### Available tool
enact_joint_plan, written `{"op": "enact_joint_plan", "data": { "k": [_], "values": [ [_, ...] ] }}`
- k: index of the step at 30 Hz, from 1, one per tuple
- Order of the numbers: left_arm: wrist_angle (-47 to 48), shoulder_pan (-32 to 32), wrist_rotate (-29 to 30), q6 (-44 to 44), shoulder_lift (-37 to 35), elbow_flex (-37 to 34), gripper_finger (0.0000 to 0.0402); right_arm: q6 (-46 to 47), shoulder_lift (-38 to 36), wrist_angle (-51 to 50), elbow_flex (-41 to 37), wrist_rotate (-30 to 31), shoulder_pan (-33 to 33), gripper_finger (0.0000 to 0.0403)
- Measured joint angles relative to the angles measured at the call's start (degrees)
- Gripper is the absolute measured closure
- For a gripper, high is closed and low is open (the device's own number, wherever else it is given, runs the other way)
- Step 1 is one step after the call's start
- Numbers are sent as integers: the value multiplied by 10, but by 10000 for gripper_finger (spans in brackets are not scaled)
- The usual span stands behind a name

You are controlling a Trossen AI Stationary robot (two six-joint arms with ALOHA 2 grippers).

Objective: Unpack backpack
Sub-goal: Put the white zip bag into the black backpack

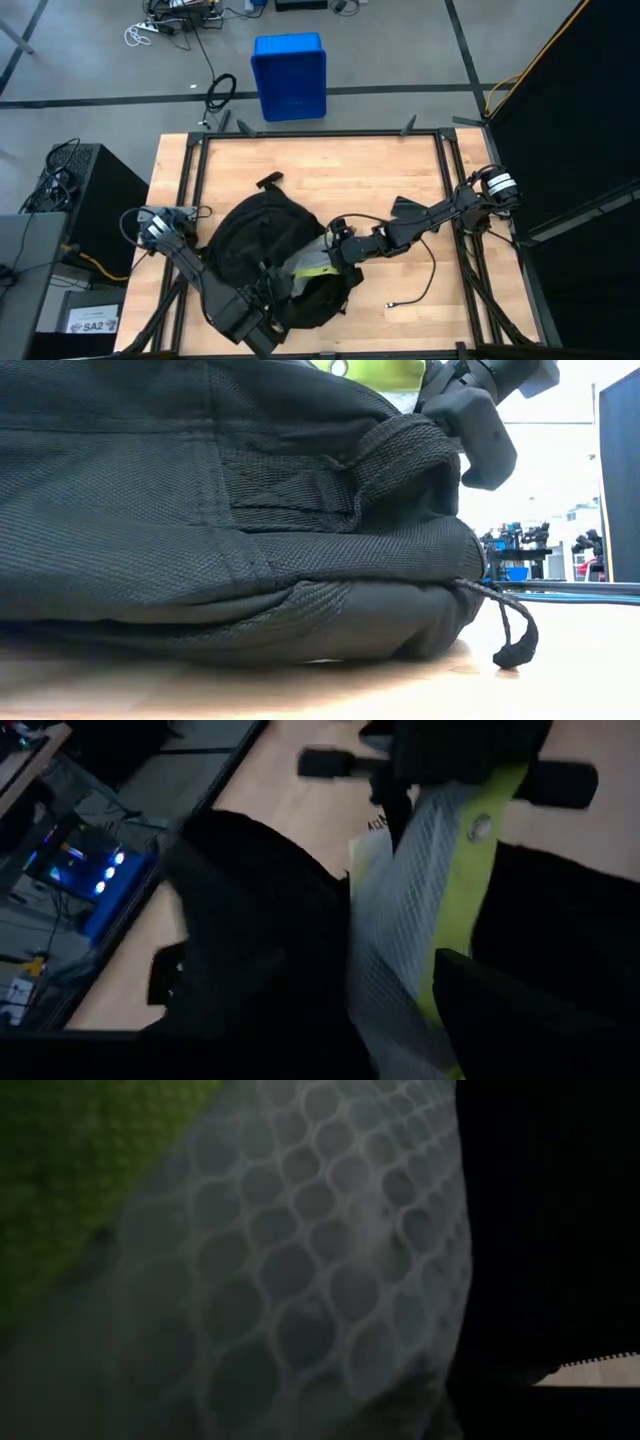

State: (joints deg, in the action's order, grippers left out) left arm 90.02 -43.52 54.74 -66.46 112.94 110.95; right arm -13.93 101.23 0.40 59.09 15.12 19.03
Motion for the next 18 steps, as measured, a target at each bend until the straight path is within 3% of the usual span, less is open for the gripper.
{"op": "enact_joint_plan", "data": {
  "k": [9, 12, 18],
  "values": [
    [1, 15, 4, 99, -3, 51, 183, 8, 0, 2, 0, -3, 0, 388],
    [-1, -3, 55, 115, -4, 37, 183, 9, 0, 2, 0, -3, 1, 388],
    [0, -65, 125, -53, -78, -112, 183, 9, 0, 2, 0, -3, 1, 387]
  ]
}}
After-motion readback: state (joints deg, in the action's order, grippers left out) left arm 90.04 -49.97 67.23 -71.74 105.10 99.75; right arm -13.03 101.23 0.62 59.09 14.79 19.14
